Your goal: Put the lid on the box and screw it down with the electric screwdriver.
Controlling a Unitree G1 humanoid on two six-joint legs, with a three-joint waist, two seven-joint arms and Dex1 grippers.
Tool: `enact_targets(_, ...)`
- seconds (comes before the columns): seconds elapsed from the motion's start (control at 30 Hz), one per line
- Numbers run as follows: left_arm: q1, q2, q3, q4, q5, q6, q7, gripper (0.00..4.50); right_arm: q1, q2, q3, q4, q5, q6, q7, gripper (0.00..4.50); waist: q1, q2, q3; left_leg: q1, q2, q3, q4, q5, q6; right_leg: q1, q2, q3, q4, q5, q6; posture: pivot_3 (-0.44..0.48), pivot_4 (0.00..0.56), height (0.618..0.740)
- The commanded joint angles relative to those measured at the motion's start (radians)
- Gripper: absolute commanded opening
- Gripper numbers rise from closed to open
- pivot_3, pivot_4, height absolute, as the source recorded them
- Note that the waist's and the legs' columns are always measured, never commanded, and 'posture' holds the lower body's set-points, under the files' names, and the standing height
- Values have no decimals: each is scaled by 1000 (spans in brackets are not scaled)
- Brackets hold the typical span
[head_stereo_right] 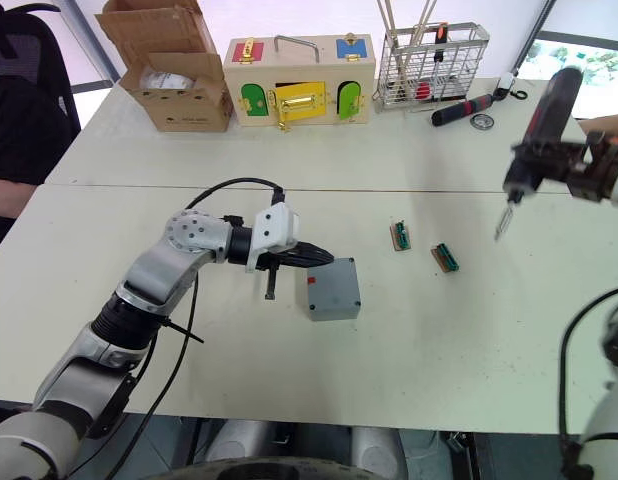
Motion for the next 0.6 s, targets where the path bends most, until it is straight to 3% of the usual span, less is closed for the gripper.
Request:
enact_targets(0.03,-51,-8,47,5,-46,1,-24,0,-8,233,-321,-437,172,6,-173,1904,-5,0,0,0,1,0,1,0,0,0,0,0,1,0,0,0,150,740)
enact_targets(0.1,-69,-2,64,25,-66,12,-42,0,-22,445,-403,-696,211,-3,-276,1904,-16,1,0,0,1,0,1,1,-1,-2,0,0,3,0,0,0,150,740)
enact_targets(0.17,-87,1,73,40,-80,25,-57,0,-5,638,-407,-893,226,-64,-387,1904,-20,1,-1,0,1,-2,1,2,-3,-3,0,0,4,0,0,0,150,740)
enact_targets(0.27,-117,6,84,59,-115,69,-93,0,161,783,-179,-1131,170,-216,-454,1904,-23,1,-1,0,0,-3,0,2,-4,-4,1,0,7,0,0,0,150,740)
enact_targets(0.4,-114,45,54,55,-102,80,-147,0,345,769,84,-1251,107,-406,-407,1904,-29,1,-1,0,-2,-3,1,2,-4,-4,0,0,8,0,0,0,150,740)
enact_targets(0.6,-52,67,0,48,-28,50,-124,0,532,766,302,-1276,-2,-654,-401,1904,-50,1,-1,1,-2,-4,1,3,-4,-3,1,0,8,0,0,0,150,740)
